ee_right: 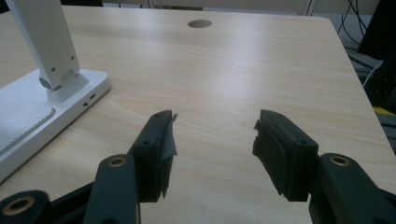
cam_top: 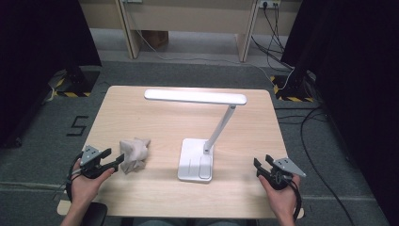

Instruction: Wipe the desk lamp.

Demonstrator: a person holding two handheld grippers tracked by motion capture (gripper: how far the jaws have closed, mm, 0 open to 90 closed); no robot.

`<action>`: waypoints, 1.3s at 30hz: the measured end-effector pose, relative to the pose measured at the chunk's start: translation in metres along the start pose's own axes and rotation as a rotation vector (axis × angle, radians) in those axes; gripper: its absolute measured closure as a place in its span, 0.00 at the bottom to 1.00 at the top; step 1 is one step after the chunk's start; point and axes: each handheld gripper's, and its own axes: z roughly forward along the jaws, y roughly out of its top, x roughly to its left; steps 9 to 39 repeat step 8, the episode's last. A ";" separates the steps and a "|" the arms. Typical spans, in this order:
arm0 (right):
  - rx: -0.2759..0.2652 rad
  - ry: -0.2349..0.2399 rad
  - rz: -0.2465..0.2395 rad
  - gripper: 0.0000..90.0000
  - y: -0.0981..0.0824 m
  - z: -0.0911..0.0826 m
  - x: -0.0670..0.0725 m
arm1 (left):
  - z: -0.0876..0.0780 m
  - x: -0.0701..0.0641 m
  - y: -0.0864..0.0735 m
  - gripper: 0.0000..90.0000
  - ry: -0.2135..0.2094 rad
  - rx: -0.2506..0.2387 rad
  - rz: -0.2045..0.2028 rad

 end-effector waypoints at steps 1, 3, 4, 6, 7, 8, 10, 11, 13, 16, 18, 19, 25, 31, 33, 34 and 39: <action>-0.008 0.004 0.002 0.51 -0.001 0.000 0.001 | 0.000 0.000 0.000 0.41 -0.001 -0.004 0.008; -0.025 0.001 -0.003 0.49 -0.003 0.000 0.003 | 0.000 -0.002 -0.002 0.41 -0.004 -0.022 0.018; -0.035 0.001 -0.010 0.49 -0.004 0.000 0.003 | 0.001 -0.003 -0.004 0.41 -0.009 -0.024 0.024; -0.045 0.002 -0.011 0.48 -0.006 -0.002 0.004 | 0.002 -0.007 -0.007 0.42 -0.017 -0.013 0.041; -0.053 0.000 -0.012 0.47 -0.007 -0.002 0.004 | 0.004 -0.010 -0.010 0.42 -0.028 -0.003 0.059; -0.055 -0.002 -0.010 0.47 -0.008 -0.003 0.005 | 0.005 -0.012 -0.010 0.42 -0.040 0.014 0.072; -0.055 -0.002 -0.010 0.47 -0.008 -0.003 0.005 | 0.005 -0.012 -0.010 0.42 -0.040 0.014 0.072; -0.055 -0.002 -0.010 0.47 -0.008 -0.003 0.005 | 0.005 -0.012 -0.010 0.42 -0.040 0.014 0.072; -0.055 -0.002 -0.010 0.47 -0.008 -0.003 0.005 | 0.005 -0.012 -0.010 0.42 -0.040 0.014 0.072; -0.055 -0.002 -0.010 0.47 -0.008 -0.003 0.005 | 0.005 -0.012 -0.010 0.42 -0.040 0.014 0.072; -0.055 -0.002 -0.010 0.47 -0.008 -0.003 0.005 | 0.005 -0.012 -0.010 0.42 -0.040 0.014 0.072; -0.055 -0.002 -0.010 0.47 -0.008 -0.003 0.005 | 0.005 -0.012 -0.010 0.42 -0.040 0.014 0.072; -0.055 -0.002 -0.010 0.47 -0.008 -0.003 0.005 | 0.005 -0.012 -0.010 0.42 -0.040 0.014 0.072; -0.055 -0.002 -0.010 0.47 -0.008 -0.003 0.005 | 0.005 -0.012 -0.010 0.42 -0.040 0.014 0.072; -0.055 -0.002 -0.010 0.47 -0.008 -0.003 0.005 | 0.005 -0.012 -0.010 0.42 -0.040 0.014 0.072; -0.055 -0.002 -0.010 0.47 -0.008 -0.003 0.005 | 0.005 -0.012 -0.010 0.42 -0.040 0.014 0.072; -0.055 -0.002 -0.010 0.47 -0.008 -0.003 0.005 | 0.005 -0.012 -0.010 0.42 -0.040 0.014 0.072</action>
